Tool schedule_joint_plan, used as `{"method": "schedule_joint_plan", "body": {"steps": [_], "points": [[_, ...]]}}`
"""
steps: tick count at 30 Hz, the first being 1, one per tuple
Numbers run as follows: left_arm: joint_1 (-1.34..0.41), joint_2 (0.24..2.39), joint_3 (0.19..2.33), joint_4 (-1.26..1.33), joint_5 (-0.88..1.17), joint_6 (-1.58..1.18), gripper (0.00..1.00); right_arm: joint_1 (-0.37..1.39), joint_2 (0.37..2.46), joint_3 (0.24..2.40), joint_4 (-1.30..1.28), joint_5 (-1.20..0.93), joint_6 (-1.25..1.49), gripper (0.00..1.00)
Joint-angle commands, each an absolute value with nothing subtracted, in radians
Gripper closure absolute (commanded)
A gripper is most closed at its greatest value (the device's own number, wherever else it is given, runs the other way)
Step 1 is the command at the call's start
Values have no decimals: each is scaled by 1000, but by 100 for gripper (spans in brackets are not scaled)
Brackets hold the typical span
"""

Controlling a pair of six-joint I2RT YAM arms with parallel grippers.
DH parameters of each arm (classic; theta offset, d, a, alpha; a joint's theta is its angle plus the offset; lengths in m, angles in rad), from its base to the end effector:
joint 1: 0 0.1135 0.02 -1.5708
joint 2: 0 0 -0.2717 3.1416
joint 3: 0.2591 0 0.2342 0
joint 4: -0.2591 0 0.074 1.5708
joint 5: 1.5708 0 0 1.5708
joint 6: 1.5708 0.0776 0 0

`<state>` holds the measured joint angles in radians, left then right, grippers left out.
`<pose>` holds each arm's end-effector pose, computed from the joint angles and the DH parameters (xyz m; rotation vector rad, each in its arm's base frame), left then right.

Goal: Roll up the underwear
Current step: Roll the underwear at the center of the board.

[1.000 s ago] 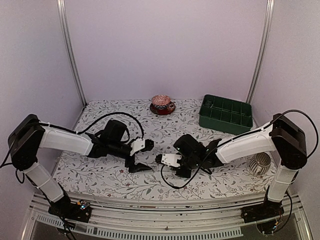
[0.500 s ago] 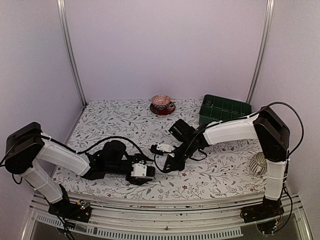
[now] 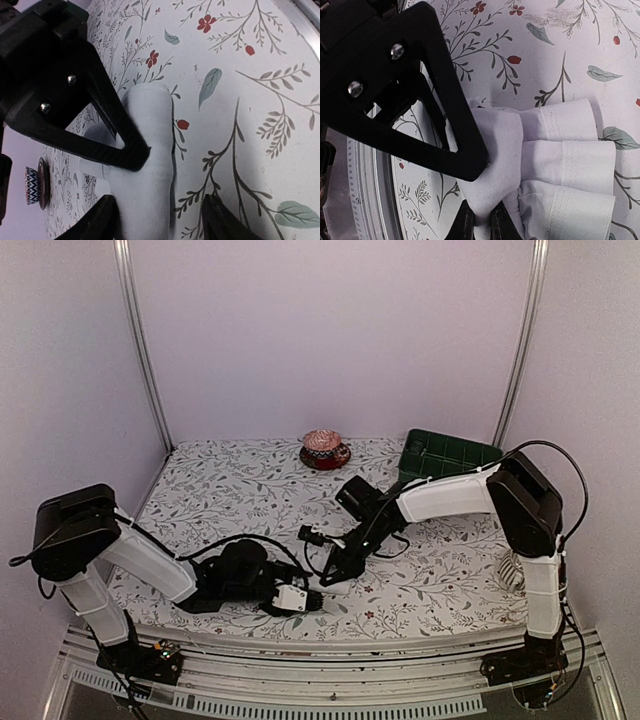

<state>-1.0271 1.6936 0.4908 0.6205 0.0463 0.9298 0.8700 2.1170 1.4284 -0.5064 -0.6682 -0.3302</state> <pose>0.1610 -0.2734 0.1102 1.8021 1.1804 -0.1063 0.2364 0.3548 0.1226 -1.7146 2.1820 1.0667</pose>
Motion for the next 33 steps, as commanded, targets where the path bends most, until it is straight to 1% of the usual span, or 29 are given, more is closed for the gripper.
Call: {"method": "schedule_joint_plan", "body": {"steps": [1,3,6,8,9,13,15,17,19,24,26,29,33], "points": [[-1045,1744,503,664,-33,958,43,871,2186,1412,-588,-651,-329,94],[-1046,1760,508,668,-49,965,51,872,2185,1408,-584,-650,-332,94],[-1045,1784,516,675,-70,969,58,871,2189,1407,-582,-642,-336,94],[-1046,1796,523,673,-81,969,66,870,2188,1407,-581,-643,-336,94],[-1047,1801,526,673,-89,968,71,871,2187,1405,-579,-641,-337,94],[-1048,1817,554,624,-90,950,100,870,2162,1394,-566,-620,-337,90],[-1046,1818,575,577,-79,940,100,870,2136,1386,-555,-602,-333,86],[-1044,1816,604,506,-68,923,100,870,2088,1363,-528,-579,-325,74],[-1037,1814,643,420,-48,901,100,870,2021,1314,-484,-540,-318,60],[-999,1799,738,211,55,845,100,870,1836,1205,-393,-448,-314,36],[-981,1795,791,108,111,821,100,869,1791,1163,-359,-419,-310,27],[-960,1797,846,11,178,793,100,856,1761,1132,-329,-391,-296,18],[-944,1829,922,-106,242,764,100,819,1803,1138,-308,-408,-262,13]]}}
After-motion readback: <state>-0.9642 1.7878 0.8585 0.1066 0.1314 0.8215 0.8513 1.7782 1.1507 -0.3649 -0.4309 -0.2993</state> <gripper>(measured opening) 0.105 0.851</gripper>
